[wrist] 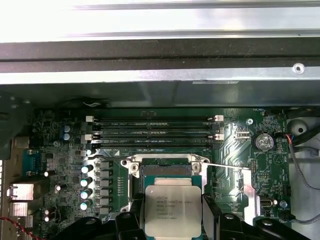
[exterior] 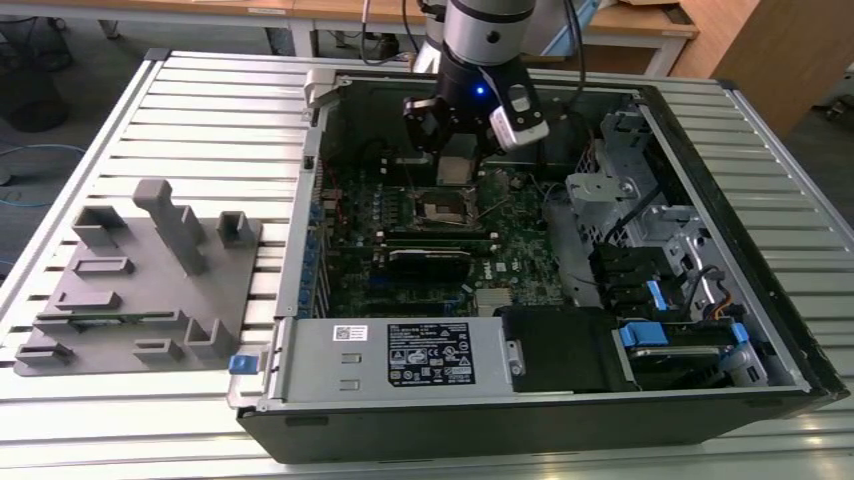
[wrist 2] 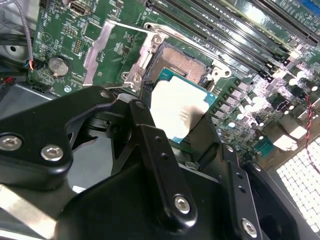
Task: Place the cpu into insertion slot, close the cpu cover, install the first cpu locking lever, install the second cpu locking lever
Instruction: 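Place the cpu into insertion slot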
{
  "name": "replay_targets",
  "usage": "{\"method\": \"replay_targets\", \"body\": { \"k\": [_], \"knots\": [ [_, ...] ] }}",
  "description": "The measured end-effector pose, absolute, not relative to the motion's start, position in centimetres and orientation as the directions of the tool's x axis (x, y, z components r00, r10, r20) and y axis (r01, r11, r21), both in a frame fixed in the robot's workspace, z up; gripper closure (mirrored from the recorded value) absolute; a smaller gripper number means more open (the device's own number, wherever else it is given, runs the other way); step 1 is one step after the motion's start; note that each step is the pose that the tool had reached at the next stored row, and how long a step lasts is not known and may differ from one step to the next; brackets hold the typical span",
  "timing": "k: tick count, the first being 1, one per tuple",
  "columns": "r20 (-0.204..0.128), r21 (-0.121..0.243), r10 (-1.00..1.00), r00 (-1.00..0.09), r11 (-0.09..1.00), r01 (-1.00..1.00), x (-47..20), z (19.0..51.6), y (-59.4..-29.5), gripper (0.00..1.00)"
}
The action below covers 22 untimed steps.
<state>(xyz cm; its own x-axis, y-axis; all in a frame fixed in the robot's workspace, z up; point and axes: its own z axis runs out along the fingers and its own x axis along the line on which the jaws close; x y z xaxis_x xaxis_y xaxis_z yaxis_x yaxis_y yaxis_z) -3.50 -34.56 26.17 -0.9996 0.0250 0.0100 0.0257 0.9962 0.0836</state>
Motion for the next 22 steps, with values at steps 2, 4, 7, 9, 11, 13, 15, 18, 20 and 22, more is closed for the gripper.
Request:
{"method": "replay_targets", "body": {
  "k": [2, 4, 7, 9, 11, 13, 15, 18, 20, 22],
  "knots": [
    [0.010, 0.083, 0.025, -1.000, 0.996, 0.026, -3.52, 26.17, -34.56, 0.46],
    [0.010, 0.084, 0.025, -1.000, 0.996, 0.026, -3.53, 26.17, -34.56, 0.46],
    [0.010, 0.084, 0.025, -1.000, 0.996, 0.026, -3.53, 26.16, -34.56, 0.46],
    [0.010, 0.084, 0.037, -0.999, 0.996, 0.038, -3.54, 26.14, -34.56, 0.46],
    [0.010, 0.084, 0.062, -0.998, 0.995, 0.063, -3.54, 26.12, -34.56, 0.46],
    [0.010, 0.084, 0.098, -0.995, 0.992, 0.099, -3.54, 26.09, -34.56, 0.46],
    [0.010, 0.083, 0.133, -0.991, 0.988, 0.133, -3.54, 26.07, -34.56, 0.46],
    [0.010, 0.084, 0.185, -0.983, 0.979, 0.185, -3.53, 26.04, -34.56, 0.46],
    [0.010, 0.084, 0.217, -0.976, 0.973, 0.217, -3.53, 26.02, -34.56, 0.46],
    [0.010, 0.084, 0.246, -0.969, 0.966, 0.246, -3.53, 26.01, -34.56, 0.46]
  ]
}}
